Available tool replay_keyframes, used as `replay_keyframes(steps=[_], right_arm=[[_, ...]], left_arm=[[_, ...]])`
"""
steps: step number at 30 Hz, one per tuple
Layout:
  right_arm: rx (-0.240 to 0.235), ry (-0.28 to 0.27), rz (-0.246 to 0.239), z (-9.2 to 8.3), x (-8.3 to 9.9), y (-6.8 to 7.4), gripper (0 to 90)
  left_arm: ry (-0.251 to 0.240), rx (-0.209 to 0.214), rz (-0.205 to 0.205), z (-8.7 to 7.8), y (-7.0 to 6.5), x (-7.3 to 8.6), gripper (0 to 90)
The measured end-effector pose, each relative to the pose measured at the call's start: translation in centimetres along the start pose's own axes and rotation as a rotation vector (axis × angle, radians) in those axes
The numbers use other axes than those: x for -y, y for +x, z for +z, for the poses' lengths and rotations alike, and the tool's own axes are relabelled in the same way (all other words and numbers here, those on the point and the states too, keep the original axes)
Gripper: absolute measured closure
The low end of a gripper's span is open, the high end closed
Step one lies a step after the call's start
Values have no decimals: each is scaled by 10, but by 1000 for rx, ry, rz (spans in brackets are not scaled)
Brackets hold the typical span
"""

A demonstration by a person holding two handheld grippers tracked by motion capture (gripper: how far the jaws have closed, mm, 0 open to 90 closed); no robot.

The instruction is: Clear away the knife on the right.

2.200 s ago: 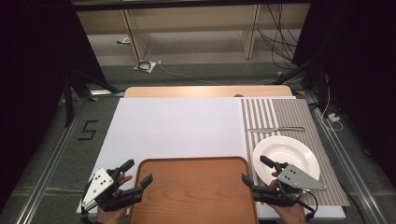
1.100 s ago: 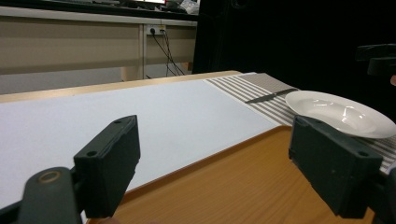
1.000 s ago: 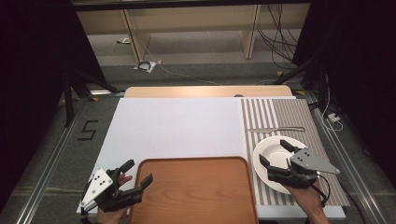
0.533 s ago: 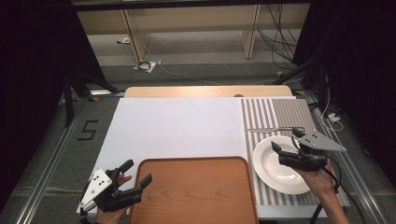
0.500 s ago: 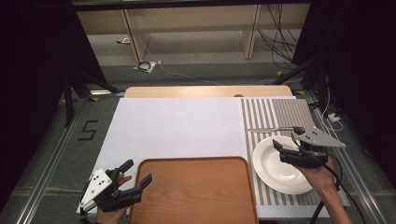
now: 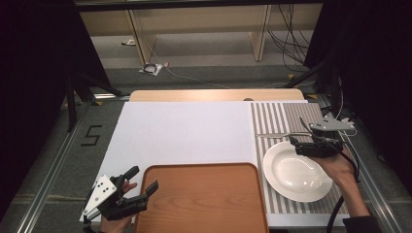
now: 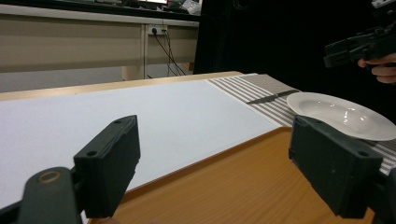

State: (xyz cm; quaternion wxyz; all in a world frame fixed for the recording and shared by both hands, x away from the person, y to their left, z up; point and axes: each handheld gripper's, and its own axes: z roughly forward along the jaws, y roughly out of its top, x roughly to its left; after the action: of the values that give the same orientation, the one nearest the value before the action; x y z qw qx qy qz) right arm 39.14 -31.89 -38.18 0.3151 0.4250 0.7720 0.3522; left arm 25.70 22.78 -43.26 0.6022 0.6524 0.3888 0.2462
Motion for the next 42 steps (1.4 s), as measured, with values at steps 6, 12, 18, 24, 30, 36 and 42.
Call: replay_keyframes(steps=[6,12,18,24,30,36,42], right_arm=[[9,113,-6,21,-12,-16,195],[15,240,-28,48,-18,-25,211],[-2,335,-18,70,-23,-36,220],[1,455,-39,92,-24,-47,236],[-8,542,-40,109,-19,-55,256],[-6,614,-62,121,-20,-59,257],[-14,659,-63,133,-19,-61,281]], left_arm=[[-1,2,-1,0,0,0,166],[1,3,0,0,0,0,166],[4,5,0,1,0,1,166],[1,6,0,1,0,0,166],[5,3,-3,1,1,1,166],[6,6,2,2,0,1,166],[10,6,2,1,0,2,166]])
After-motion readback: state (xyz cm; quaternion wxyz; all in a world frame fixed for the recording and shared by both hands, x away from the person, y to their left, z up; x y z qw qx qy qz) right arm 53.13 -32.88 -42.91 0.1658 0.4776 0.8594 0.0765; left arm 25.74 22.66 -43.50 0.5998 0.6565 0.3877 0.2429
